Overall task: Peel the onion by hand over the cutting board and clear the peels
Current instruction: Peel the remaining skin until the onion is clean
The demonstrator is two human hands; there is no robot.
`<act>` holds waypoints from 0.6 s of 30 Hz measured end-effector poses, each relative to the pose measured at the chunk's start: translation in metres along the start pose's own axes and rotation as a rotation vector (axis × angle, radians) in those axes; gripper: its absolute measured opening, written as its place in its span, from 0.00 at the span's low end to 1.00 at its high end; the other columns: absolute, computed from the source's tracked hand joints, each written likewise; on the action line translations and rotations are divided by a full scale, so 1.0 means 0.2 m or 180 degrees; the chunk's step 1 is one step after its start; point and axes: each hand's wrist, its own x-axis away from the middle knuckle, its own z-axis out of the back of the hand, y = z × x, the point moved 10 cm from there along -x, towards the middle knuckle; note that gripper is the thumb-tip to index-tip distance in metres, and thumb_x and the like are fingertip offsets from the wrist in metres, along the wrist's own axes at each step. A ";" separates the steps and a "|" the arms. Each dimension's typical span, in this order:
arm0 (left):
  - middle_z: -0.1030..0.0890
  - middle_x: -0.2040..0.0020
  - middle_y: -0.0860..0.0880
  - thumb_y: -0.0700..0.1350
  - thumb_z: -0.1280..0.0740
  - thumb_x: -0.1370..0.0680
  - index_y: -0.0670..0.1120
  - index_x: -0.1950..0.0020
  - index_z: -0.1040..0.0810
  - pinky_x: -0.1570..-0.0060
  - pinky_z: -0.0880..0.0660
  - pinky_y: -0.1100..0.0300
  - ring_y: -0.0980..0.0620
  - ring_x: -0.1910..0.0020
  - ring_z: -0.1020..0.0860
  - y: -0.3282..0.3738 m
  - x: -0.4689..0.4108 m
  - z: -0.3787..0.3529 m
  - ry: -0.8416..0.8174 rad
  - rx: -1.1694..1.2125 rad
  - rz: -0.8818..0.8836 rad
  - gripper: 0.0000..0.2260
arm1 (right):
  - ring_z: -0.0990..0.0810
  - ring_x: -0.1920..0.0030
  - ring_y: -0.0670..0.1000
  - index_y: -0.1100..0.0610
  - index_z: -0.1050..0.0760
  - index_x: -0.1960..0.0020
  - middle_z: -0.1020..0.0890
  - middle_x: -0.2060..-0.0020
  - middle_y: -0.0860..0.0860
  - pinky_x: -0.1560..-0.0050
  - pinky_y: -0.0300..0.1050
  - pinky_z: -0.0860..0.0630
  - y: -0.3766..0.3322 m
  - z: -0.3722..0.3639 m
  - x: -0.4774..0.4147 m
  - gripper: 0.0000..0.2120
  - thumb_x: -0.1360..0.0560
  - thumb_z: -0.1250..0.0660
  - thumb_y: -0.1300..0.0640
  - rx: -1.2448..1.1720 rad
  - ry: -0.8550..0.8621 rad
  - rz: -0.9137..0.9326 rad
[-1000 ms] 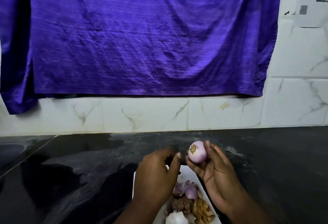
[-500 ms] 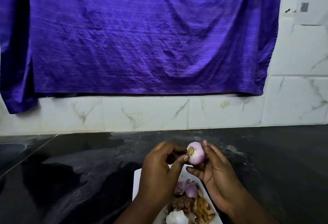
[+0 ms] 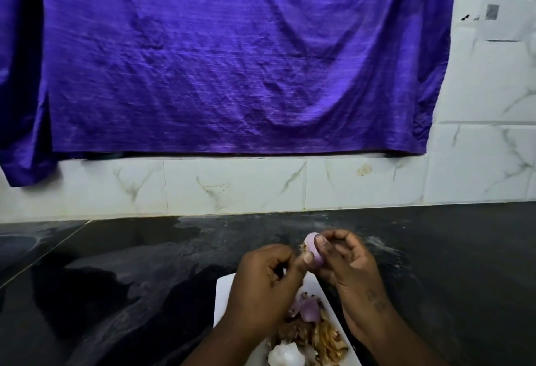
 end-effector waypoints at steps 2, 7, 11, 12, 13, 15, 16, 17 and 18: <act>0.27 0.72 0.51 0.65 0.27 0.25 0.48 0.70 0.28 0.60 0.16 0.45 0.46 0.69 0.20 -0.09 -0.01 0.05 0.0179 -0.0025 0.0329 0.25 | 0.14 0.56 0.58 0.60 0.20 0.50 0.13 0.54 0.63 0.55 0.48 0.17 -0.01 -0.01 0.01 0.11 0.30 0.25 0.56 0.0042 -0.0017 0.0040; 0.21 0.43 0.67 0.53 0.17 0.32 0.67 0.37 0.24 0.52 0.23 0.72 0.68 0.44 0.21 -0.05 0.02 0.02 -0.0196 -0.0413 0.0370 0.28 | 0.16 0.59 0.53 0.58 0.21 0.52 0.15 0.58 0.60 0.61 0.41 0.19 0.00 0.01 0.00 0.19 0.36 0.17 0.53 0.0412 -0.0042 0.0146; 0.20 0.36 0.65 0.51 0.18 0.32 0.67 0.30 0.26 0.44 0.17 0.57 0.62 0.38 0.20 -0.04 0.02 -0.02 -0.0272 -0.0310 0.0251 0.33 | 0.16 0.58 0.55 0.59 0.22 0.52 0.16 0.57 0.63 0.61 0.44 0.18 0.02 -0.01 -0.01 0.28 0.43 0.20 0.43 0.0903 -0.0166 0.0232; 0.19 0.38 0.64 0.50 0.18 0.32 0.65 0.33 0.23 0.43 0.18 0.56 0.62 0.39 0.19 -0.03 0.02 -0.01 -0.0201 -0.0378 0.0216 0.30 | 0.16 0.57 0.55 0.58 0.22 0.52 0.16 0.57 0.62 0.61 0.44 0.18 0.02 -0.01 -0.01 0.27 0.42 0.20 0.42 0.0958 -0.0189 0.0256; 0.17 0.40 0.64 0.49 0.18 0.31 0.63 0.34 0.21 0.42 0.18 0.57 0.63 0.40 0.19 -0.02 0.02 0.00 -0.0130 -0.0402 0.0200 0.27 | 0.15 0.57 0.56 0.58 0.22 0.52 0.16 0.57 0.60 0.60 0.44 0.18 0.01 -0.02 0.00 0.24 0.39 0.21 0.43 0.0978 -0.0205 0.0288; 0.16 0.43 0.63 0.45 0.18 0.30 0.61 0.38 0.19 0.42 0.19 0.60 0.63 0.43 0.18 -0.02 0.02 0.03 -0.0024 -0.0258 0.0257 0.24 | 0.14 0.57 0.56 0.59 0.20 0.52 0.14 0.58 0.59 0.59 0.44 0.18 -0.01 -0.03 0.00 0.17 0.28 0.23 0.46 0.0762 -0.0233 0.0295; 0.15 0.44 0.63 0.43 0.18 0.29 0.62 0.40 0.19 0.43 0.20 0.63 0.63 0.44 0.17 -0.02 0.01 0.03 -0.0003 -0.0158 0.0271 0.23 | 0.13 0.57 0.57 0.61 0.20 0.51 0.14 0.57 0.59 0.58 0.45 0.18 -0.02 -0.01 -0.01 0.13 0.23 0.28 0.50 0.0636 -0.0165 0.0261; 0.14 0.46 0.63 0.43 0.18 0.29 0.63 0.42 0.19 0.44 0.20 0.65 0.63 0.45 0.17 -0.02 0.01 0.04 0.0030 -0.0101 0.0267 0.22 | 0.13 0.56 0.58 0.61 0.19 0.51 0.13 0.57 0.57 0.57 0.46 0.17 -0.04 0.01 -0.01 0.10 0.20 0.32 0.54 0.0600 -0.0058 0.0268; 0.14 0.46 0.63 0.42 0.18 0.29 0.62 0.43 0.18 0.46 0.21 0.67 0.63 0.46 0.16 -0.02 0.01 0.05 0.0065 -0.0081 0.0271 0.21 | 0.13 0.54 0.58 0.59 0.18 0.52 0.12 0.57 0.55 0.54 0.48 0.17 -0.06 0.03 -0.01 0.08 0.19 0.34 0.58 0.0702 0.0043 0.0349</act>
